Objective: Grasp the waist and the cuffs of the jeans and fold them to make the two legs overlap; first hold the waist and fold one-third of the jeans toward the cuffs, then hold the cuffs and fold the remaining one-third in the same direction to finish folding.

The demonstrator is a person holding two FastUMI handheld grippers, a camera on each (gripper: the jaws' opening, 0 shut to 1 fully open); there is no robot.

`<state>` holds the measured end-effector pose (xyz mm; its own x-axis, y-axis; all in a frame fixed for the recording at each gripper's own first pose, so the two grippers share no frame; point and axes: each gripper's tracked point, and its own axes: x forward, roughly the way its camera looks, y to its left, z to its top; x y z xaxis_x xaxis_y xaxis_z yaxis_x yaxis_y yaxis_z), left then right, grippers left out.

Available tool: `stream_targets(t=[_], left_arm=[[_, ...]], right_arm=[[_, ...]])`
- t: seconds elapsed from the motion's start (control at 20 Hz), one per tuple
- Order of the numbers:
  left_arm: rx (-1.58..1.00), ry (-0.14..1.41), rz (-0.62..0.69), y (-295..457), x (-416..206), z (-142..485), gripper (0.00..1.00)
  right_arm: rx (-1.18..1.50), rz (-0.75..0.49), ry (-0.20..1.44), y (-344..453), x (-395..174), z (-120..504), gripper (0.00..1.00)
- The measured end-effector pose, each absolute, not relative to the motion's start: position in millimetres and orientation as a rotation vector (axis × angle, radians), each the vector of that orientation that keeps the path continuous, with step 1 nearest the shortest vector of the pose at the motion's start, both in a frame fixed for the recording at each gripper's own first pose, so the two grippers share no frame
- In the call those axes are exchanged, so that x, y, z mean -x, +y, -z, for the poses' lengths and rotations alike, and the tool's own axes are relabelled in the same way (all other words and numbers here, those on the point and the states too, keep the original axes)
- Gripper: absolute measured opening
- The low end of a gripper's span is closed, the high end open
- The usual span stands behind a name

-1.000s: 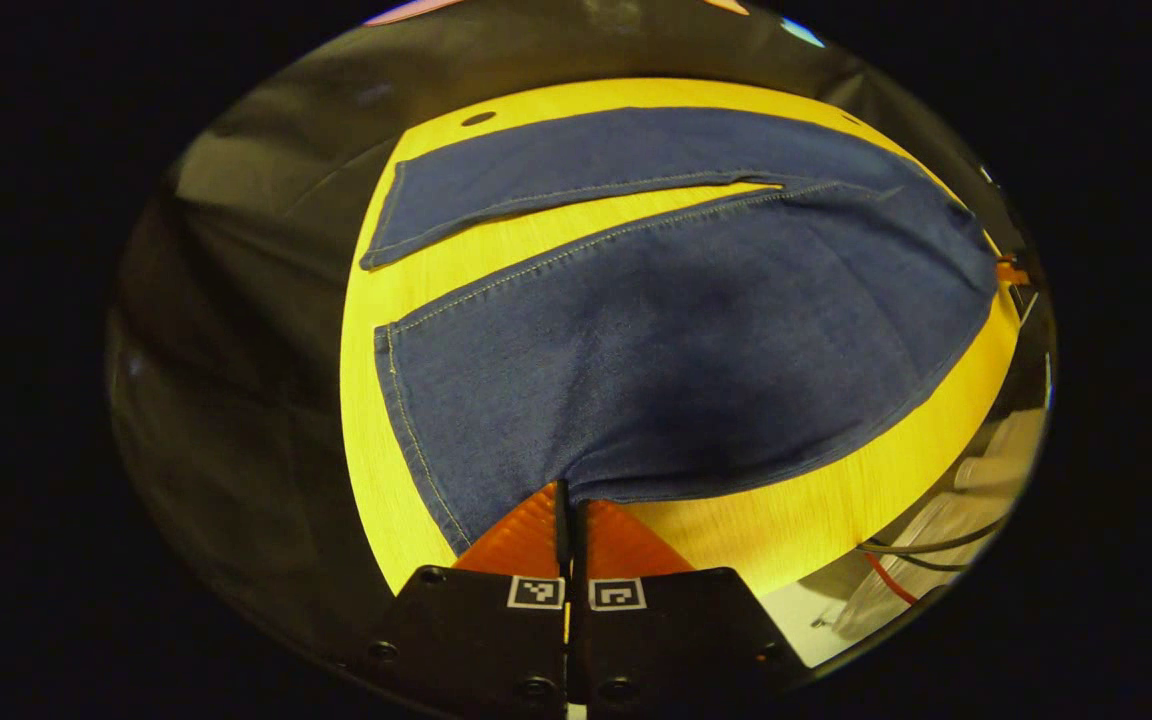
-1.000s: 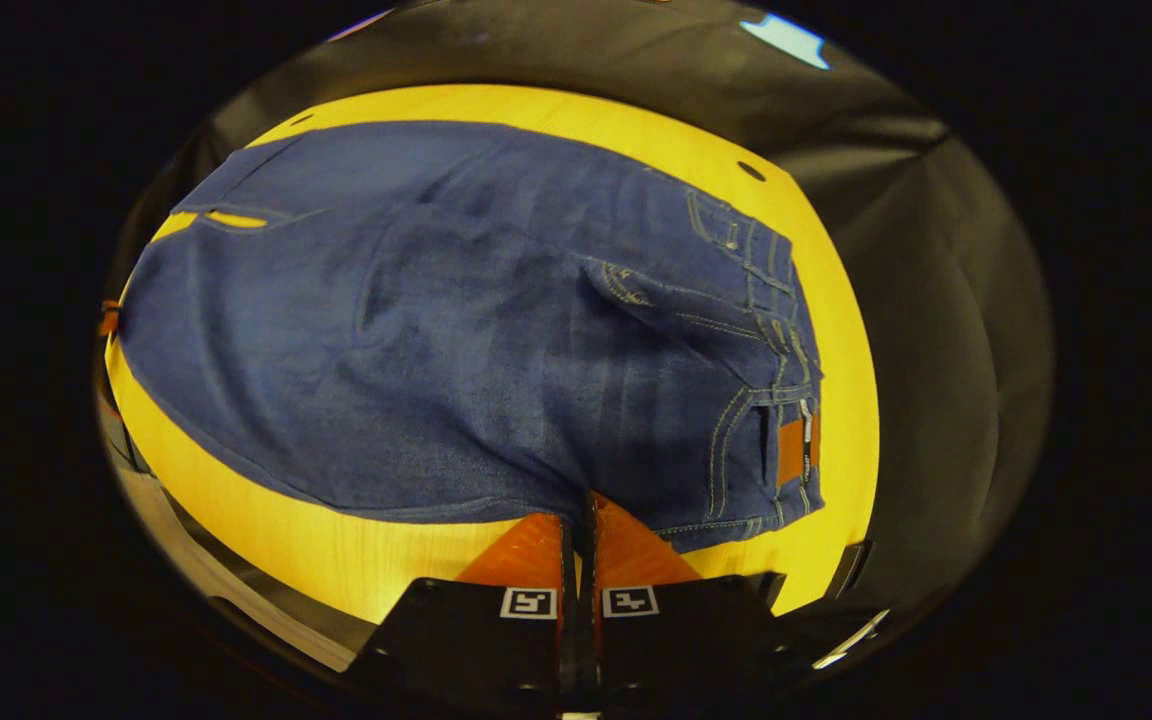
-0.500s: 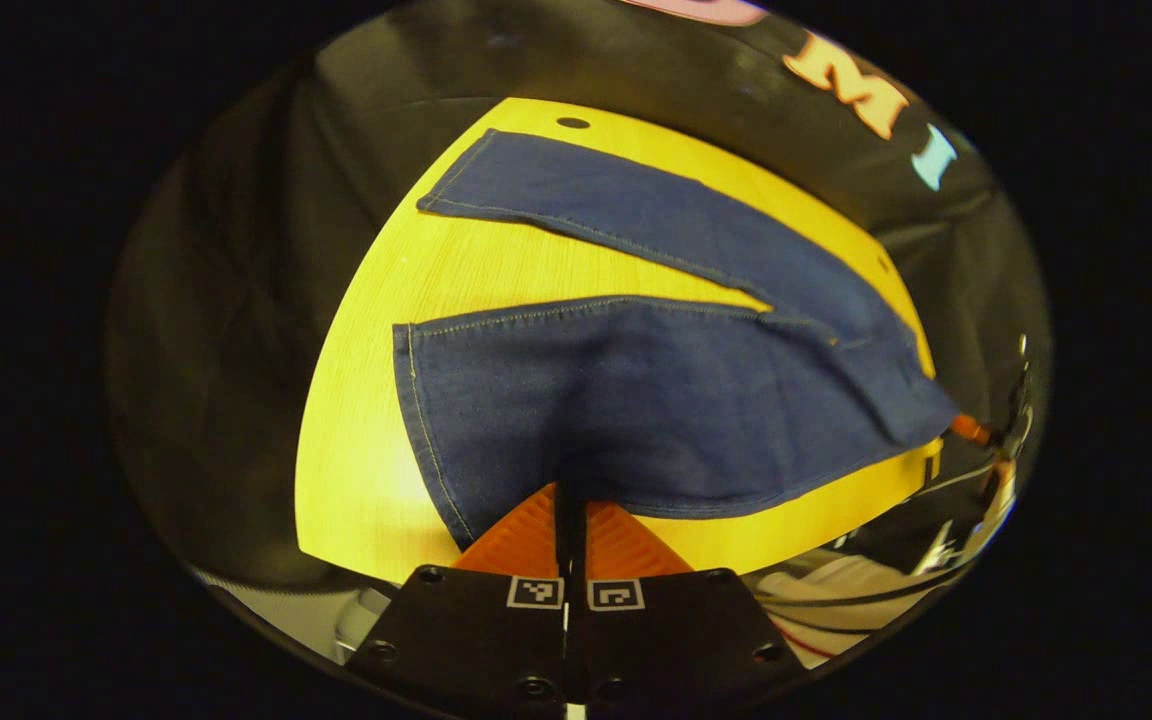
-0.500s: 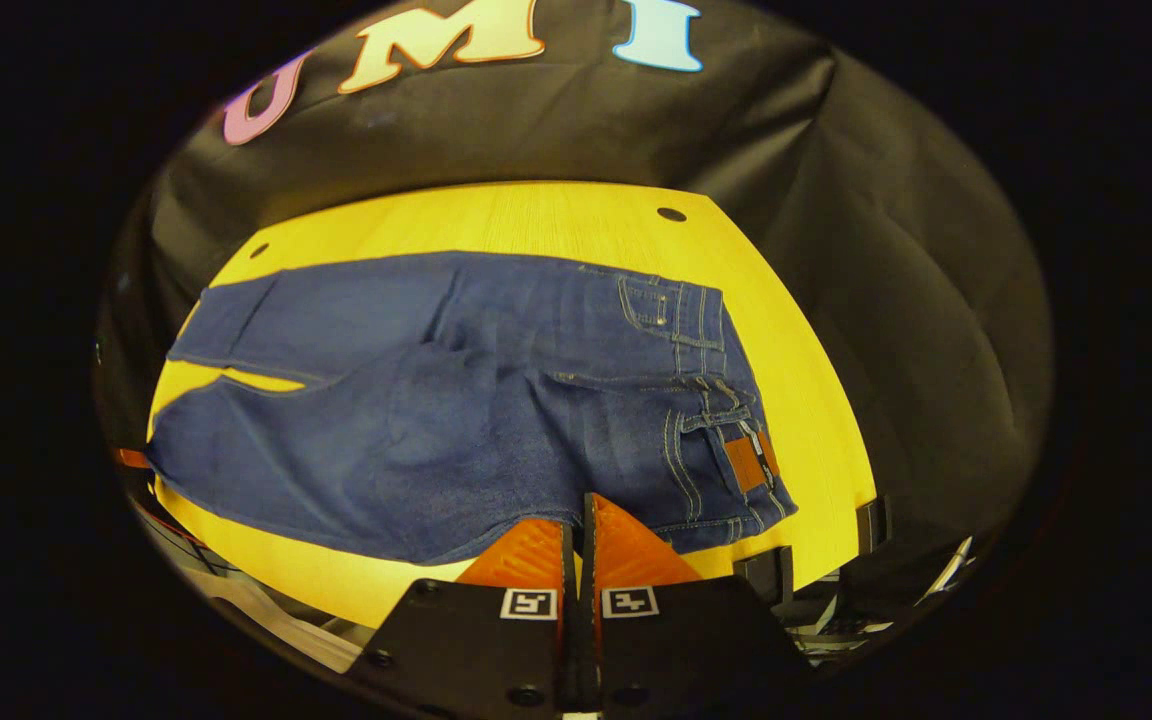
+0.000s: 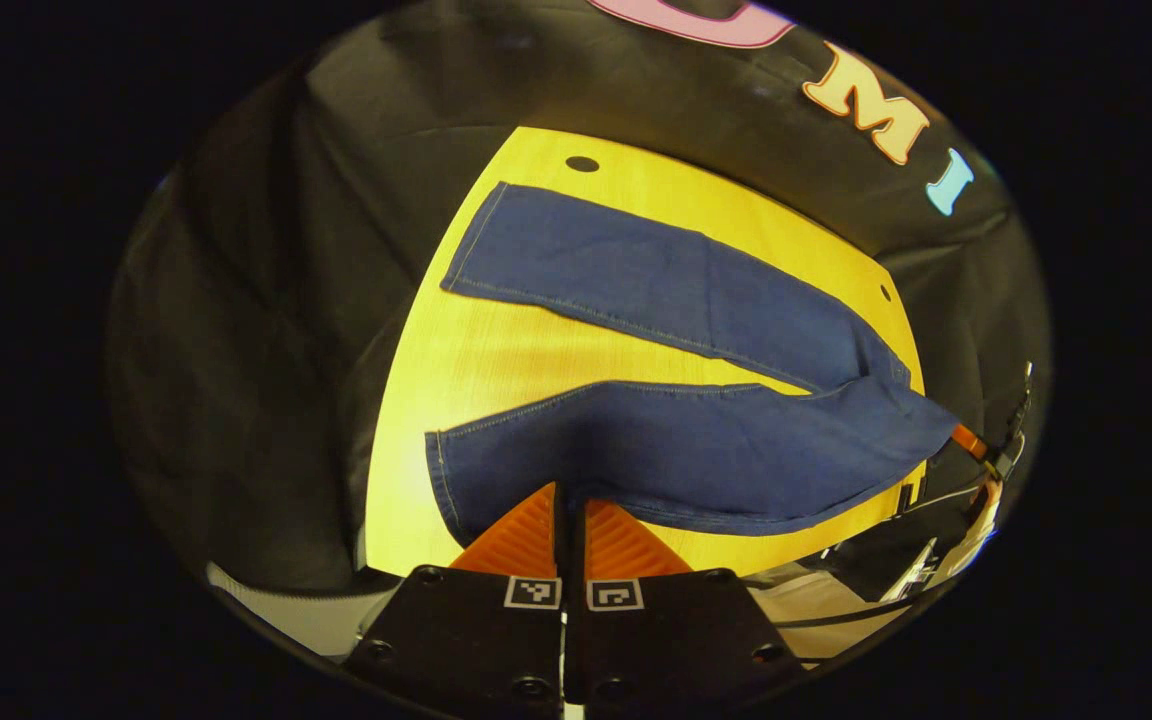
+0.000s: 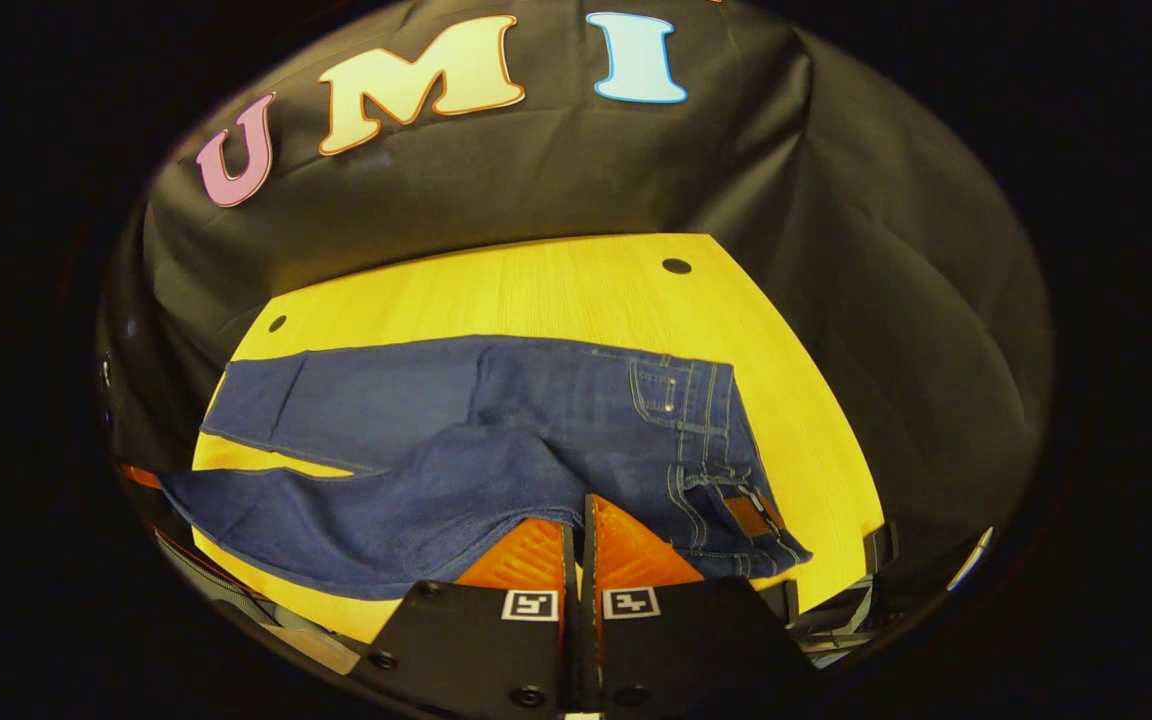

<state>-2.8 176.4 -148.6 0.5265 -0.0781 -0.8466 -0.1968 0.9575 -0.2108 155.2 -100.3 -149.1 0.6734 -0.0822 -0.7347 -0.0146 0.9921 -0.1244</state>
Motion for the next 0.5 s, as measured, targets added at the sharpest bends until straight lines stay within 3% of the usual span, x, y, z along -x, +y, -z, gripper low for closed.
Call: stream_targets(t=[0.5], left_arm=[[0.257,1.149,-0.183,205.5,-109.6,127.3,0.00]], right_arm=[[0.063,-0.093,0.963,-95.8,-272.4,166.8,0.02]])
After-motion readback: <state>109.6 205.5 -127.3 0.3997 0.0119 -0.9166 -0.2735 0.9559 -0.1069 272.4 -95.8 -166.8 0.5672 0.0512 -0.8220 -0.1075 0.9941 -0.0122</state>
